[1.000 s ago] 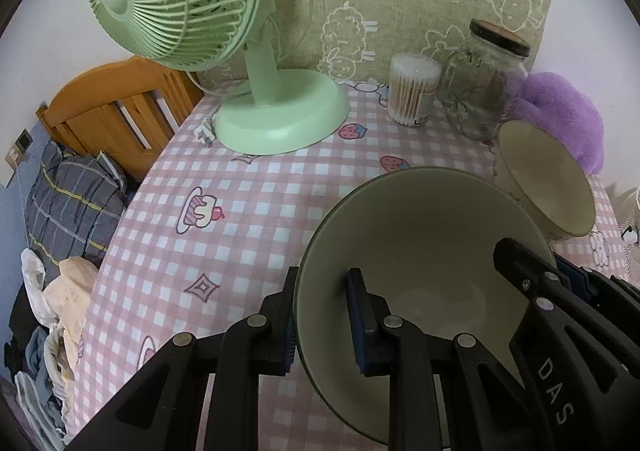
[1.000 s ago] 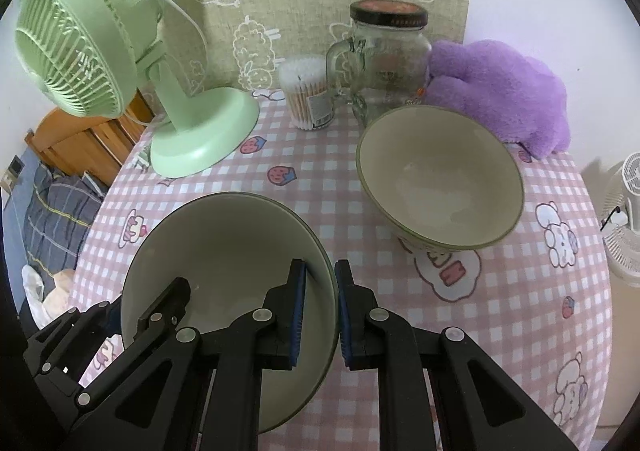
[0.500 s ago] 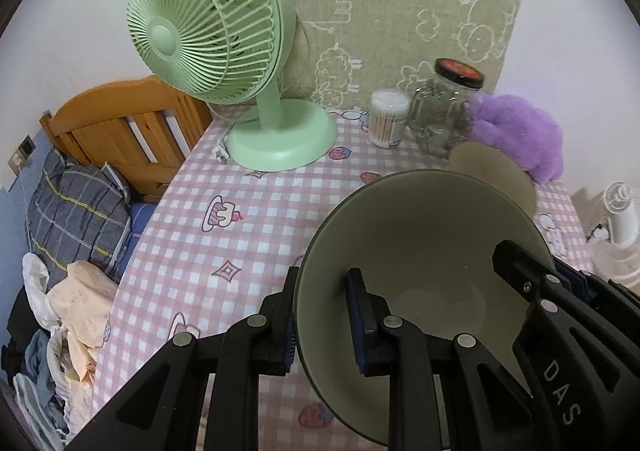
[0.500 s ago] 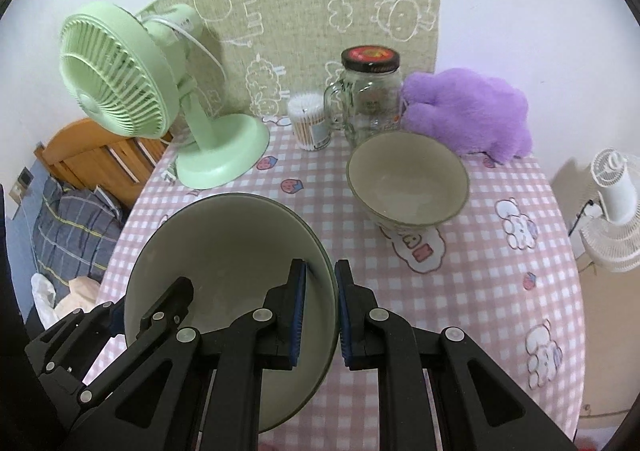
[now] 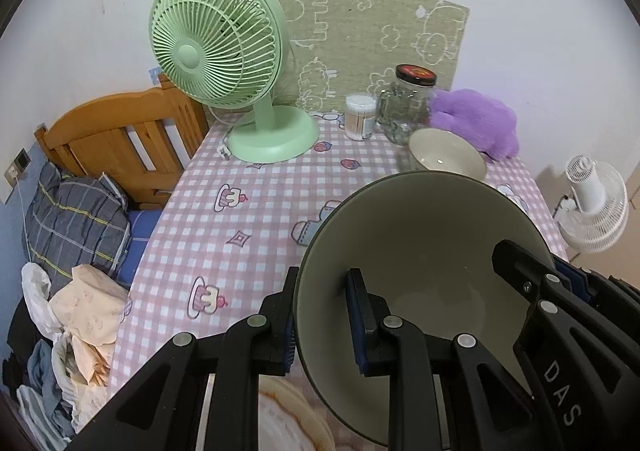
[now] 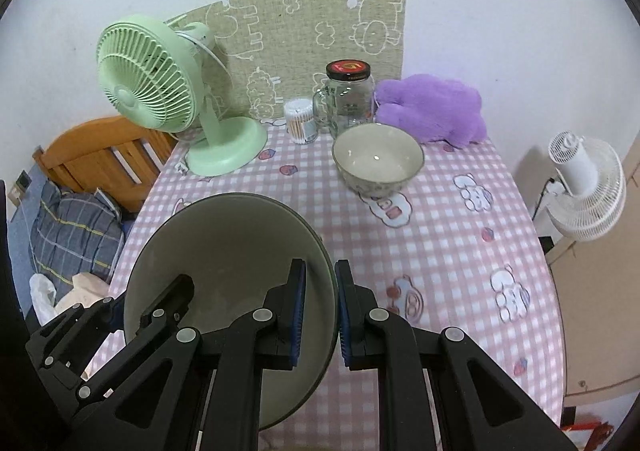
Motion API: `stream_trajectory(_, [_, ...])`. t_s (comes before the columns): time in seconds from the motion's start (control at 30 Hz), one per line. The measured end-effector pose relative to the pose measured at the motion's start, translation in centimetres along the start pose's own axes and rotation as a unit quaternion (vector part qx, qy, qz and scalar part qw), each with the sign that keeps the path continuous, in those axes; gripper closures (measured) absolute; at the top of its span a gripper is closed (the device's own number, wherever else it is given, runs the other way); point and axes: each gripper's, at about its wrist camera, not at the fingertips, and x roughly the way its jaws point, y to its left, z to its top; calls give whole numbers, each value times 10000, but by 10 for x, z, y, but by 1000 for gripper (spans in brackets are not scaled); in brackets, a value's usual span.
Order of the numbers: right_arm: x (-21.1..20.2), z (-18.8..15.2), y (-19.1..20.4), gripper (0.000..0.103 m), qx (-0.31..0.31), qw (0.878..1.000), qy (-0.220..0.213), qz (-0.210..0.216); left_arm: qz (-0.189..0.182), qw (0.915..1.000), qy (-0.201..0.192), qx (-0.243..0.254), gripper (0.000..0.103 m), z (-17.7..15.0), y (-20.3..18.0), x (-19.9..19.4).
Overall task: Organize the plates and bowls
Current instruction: 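Lift the second bowl with both grippers and carry it toward the first bowl, then lower the grey-green bowl onto the first bowl and open both grippers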
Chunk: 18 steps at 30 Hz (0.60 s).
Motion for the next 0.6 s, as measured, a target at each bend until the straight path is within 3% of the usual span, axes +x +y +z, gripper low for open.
stream_trajectory(0.6, [-64,-90,-12,85,268,9990,120,-326,-492,9973,133,533,83,-78,-15,-44])
